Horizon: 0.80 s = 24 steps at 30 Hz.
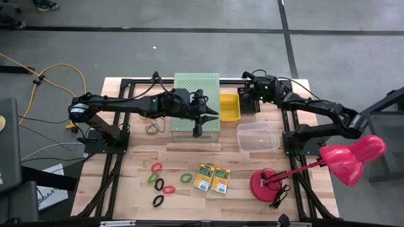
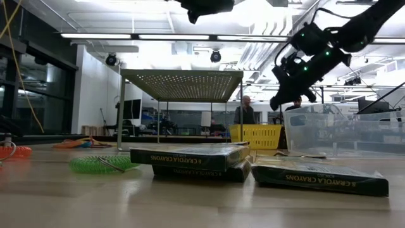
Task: Pick & Place Office Desk Supplies
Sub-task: Put the black rubber band into the black bin
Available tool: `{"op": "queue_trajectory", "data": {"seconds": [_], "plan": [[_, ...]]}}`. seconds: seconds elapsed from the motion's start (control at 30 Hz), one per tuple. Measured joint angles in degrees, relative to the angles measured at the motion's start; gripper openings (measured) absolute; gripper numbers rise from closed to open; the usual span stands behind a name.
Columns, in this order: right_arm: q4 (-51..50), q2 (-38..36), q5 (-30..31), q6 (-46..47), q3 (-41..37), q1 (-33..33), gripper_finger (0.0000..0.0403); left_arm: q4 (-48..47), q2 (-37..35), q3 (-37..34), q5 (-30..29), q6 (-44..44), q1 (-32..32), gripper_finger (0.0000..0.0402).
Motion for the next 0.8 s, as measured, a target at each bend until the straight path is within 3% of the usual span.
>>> {"op": "queue_trajectory", "data": {"seconds": [0.2,0.4,0.8], "plan": [[-9.81,-0.02,-1.95,1.82,2.40,0.08,0.0002,-0.03,0.00,0.00,-1.42,0.04,0.00,0.0069],[-19.61,-0.02,1.82,3.33,2.43,0.08,0.0002,-0.03,0.02,-0.02,-1.42,0.04,0.00,0.0069],[-20.71,-0.02,1.30,4.64,2.43,0.08,0.0002,-0.01,0.04,-0.02,-1.40,0.04,0.00,0.0069]]}}
